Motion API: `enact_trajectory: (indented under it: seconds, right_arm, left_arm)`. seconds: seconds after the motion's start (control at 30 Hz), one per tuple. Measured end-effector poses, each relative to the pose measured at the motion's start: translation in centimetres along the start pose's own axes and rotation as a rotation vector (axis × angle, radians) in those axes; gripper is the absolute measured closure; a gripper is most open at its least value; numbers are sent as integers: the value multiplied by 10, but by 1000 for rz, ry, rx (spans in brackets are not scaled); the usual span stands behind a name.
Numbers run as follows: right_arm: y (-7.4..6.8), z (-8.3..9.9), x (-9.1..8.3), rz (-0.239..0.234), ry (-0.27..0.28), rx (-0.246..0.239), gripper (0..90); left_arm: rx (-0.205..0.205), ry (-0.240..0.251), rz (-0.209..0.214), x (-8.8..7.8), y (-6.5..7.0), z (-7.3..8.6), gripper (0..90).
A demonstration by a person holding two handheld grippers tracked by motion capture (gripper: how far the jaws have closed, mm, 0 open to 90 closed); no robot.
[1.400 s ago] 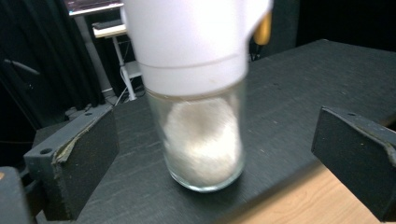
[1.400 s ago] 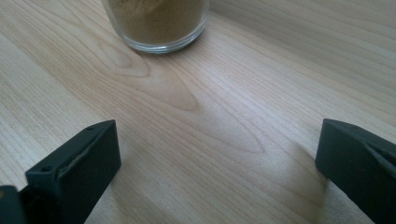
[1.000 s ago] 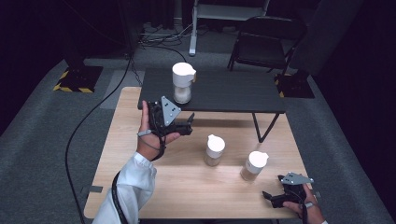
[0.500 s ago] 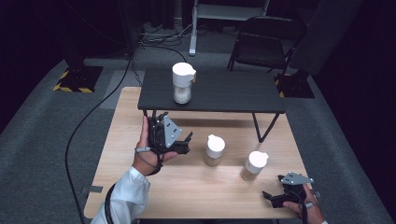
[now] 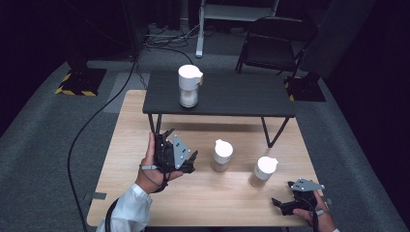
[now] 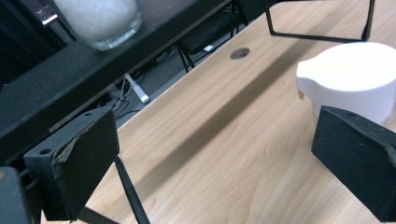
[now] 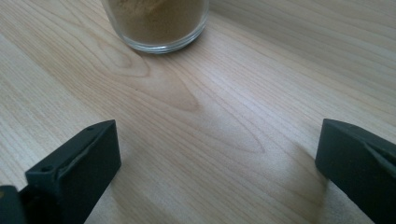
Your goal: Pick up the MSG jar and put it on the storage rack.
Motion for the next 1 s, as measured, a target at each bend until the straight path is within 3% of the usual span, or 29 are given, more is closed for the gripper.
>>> enact_trajectory:
  seconds: [0.13, 0.33, 1.0]
  right_arm:
    - [0, 0, 0, 0, 0, 1, 0]
    - [0, 0, 0, 0, 0, 0, 0]
    - [0, 0, 0, 1, 0, 1, 0]
  left_arm:
    - [32, -43, 24, 0, 5, 9, 7]
    - [16, -90, 63, 4, 8, 22, 8]
    - [33, -210, 69, 13, 20, 56, 11]
Point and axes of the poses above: each handheld gripper's, and its own axes: x roughly forward along the jaws, z roughly out of its underside, y roughly to its right, the point moved 7 cm from there along x, roughly forward along the jaws, and after that the axes turned 3 degrees about -y, right-handed, at the moved point
